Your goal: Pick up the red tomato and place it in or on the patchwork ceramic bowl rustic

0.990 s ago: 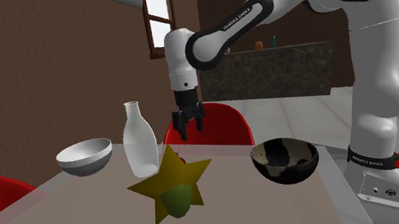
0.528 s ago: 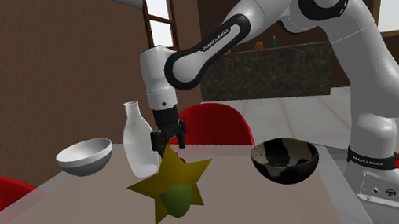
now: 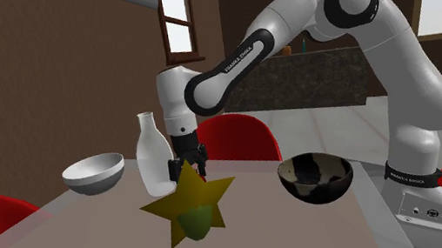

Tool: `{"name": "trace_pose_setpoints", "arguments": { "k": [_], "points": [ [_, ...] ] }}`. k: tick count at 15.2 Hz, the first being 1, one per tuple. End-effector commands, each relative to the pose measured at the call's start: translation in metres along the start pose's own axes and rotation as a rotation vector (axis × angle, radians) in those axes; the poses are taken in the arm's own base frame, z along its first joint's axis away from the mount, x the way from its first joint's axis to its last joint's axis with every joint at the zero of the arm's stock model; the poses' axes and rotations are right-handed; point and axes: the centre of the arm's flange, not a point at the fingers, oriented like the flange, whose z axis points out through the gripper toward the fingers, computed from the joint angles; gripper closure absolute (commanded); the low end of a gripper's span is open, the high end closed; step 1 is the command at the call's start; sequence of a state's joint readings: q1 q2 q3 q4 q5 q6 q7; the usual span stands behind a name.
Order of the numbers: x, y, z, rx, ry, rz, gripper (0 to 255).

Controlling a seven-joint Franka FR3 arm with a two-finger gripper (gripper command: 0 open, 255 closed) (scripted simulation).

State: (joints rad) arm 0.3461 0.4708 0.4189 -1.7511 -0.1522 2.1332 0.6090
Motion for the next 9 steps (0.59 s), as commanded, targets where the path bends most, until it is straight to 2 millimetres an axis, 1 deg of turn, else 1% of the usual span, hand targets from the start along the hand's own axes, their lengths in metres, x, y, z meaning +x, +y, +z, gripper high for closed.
{"name": "trace_pose_setpoints", "arguments": {
  "k": [1,7,8,9],
  "points": [
    [-0.0005,-0.0002,0.0034,0.000,0.000,0.000,0],
    [-0.0005,-0.0002,0.0034,0.000,0.000,0.000,0],
    [-0.0005,-0.0002,0.0034,0.000,0.000,0.000,255],
    [-0.0005,-0.0002,0.0034,0.000,0.000,0.000,255]
  ]
}}
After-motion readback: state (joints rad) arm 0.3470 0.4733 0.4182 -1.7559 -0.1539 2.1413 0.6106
